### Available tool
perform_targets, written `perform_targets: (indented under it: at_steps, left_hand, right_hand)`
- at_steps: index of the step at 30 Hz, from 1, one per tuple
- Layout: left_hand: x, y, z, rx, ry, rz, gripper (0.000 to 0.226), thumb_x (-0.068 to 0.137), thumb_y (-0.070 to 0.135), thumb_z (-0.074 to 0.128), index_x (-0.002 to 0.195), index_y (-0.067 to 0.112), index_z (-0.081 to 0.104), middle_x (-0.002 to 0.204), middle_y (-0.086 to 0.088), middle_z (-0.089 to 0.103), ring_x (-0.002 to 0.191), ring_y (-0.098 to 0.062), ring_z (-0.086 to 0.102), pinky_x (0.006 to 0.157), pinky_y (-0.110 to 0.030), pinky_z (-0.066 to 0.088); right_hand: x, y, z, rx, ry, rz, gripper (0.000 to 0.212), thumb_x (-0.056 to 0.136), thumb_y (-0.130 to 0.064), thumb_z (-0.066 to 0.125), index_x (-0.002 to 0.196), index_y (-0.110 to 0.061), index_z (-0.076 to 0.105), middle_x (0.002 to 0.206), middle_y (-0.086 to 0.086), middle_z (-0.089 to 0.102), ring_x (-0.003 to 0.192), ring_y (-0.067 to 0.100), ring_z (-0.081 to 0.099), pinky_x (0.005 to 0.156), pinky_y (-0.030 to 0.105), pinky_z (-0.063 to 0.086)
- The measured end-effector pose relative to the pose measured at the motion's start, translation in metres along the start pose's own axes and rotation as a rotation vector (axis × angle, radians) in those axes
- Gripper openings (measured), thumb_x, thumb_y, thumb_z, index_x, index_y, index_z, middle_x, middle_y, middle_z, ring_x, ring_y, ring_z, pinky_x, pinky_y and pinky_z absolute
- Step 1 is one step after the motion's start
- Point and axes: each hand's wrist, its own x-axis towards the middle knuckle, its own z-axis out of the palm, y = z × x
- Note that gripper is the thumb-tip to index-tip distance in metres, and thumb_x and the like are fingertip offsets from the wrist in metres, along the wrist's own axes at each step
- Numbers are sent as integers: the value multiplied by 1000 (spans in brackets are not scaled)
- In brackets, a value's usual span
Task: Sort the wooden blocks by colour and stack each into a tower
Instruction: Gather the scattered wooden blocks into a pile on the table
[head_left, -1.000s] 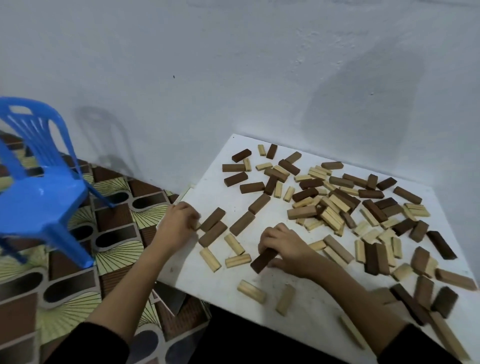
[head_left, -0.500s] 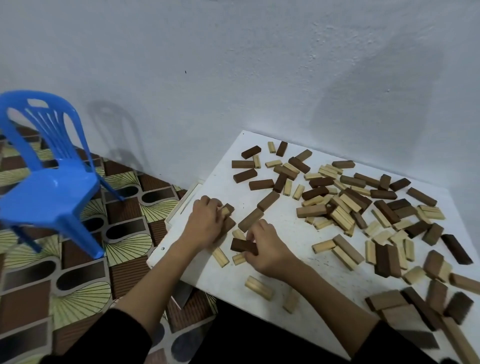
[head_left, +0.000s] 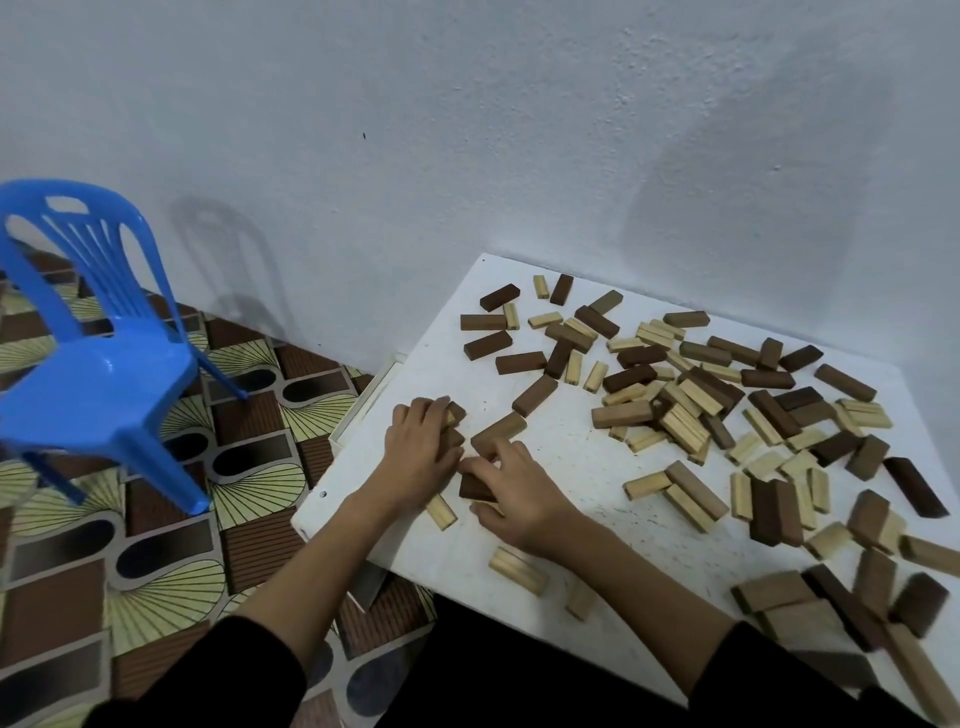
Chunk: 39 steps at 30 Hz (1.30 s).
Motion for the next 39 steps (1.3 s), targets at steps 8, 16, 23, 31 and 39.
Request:
perform_targets:
  at_steps: [8, 16, 23, 31, 39]
  left_hand:
    - [3, 10, 2, -123, 37, 24, 55, 95, 28, 52, 144, 14, 30, 143, -7, 34, 124, -21, 26, 100, -31, 27]
    - [50, 92, 24, -197, 59, 257, 54, 91, 20, 58, 139, 7, 38, 138, -14, 40, 122, -28, 32, 102, -34, 29]
    - [94, 174, 68, -174, -39, 330, 55, 96, 24, 51, 144, 7, 30, 144, -15, 36, 128, -31, 30, 102, -33, 21]
    - [103, 170, 84, -62, -207, 416, 66, 99, 30, 44, 151, 7, 10, 158, -12, 11, 146, -27, 9, 118, -35, 7]
    - [63, 110, 32, -202, -155, 321, 59, 94, 18, 54, 147, 10, 28, 151, -9, 28, 140, -27, 21, 114, -37, 20]
  right_hand:
    - [-5, 9, 1, 134, 86, 27, 37, 86, -13, 54, 123, -13, 52, 118, 10, 43, 105, 24, 35, 88, 36, 40]
    - [-34, 83, -64, 151, 380, 319, 38, 85, -16, 58, 122, -10, 57, 112, 12, 45, 103, 21, 36, 90, 34, 36]
    - [-47, 159, -85, 57, 526, 583, 44, 77, -20, 50, 116, -2, 61, 109, 24, 53, 101, 41, 48, 86, 38, 35]
    - [-51, 173, -70, -75, 333, 554, 78, 82, -49, 13, 143, -6, 35, 154, 13, 25, 143, 32, 19, 113, 54, 11]
    - [-69, 108, -66, 5, 517, 181, 36, 89, -17, 48, 123, -7, 57, 140, 15, 44, 129, 27, 34, 105, 43, 32]
